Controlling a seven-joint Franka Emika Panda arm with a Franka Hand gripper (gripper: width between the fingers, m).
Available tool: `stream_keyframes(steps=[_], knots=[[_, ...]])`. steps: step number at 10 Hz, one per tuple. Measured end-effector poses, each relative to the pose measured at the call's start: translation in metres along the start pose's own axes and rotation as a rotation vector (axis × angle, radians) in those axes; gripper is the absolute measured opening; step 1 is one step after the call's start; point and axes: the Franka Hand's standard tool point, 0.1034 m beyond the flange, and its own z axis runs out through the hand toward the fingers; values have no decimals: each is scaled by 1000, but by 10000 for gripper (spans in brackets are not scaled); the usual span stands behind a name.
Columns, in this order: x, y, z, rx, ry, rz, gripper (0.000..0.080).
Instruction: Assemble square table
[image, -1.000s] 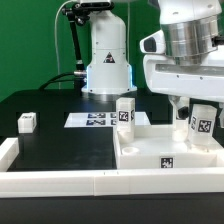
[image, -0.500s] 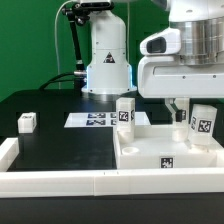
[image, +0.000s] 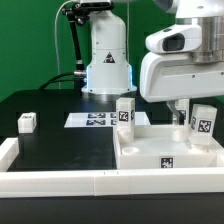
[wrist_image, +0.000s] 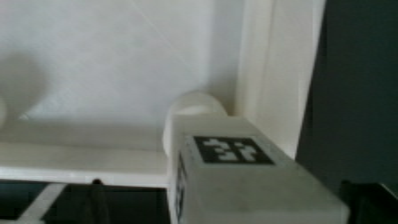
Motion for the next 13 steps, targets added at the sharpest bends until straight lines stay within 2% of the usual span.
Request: stream_keyframes(steps=[4,6,10,13], knots=[[-1,2,1,-3,4,-75,637],[-2,2,1,-3,3,-75,285],[-2,2,1,-3,3,-15,290],[-2,0,2,4,2,290,290]])
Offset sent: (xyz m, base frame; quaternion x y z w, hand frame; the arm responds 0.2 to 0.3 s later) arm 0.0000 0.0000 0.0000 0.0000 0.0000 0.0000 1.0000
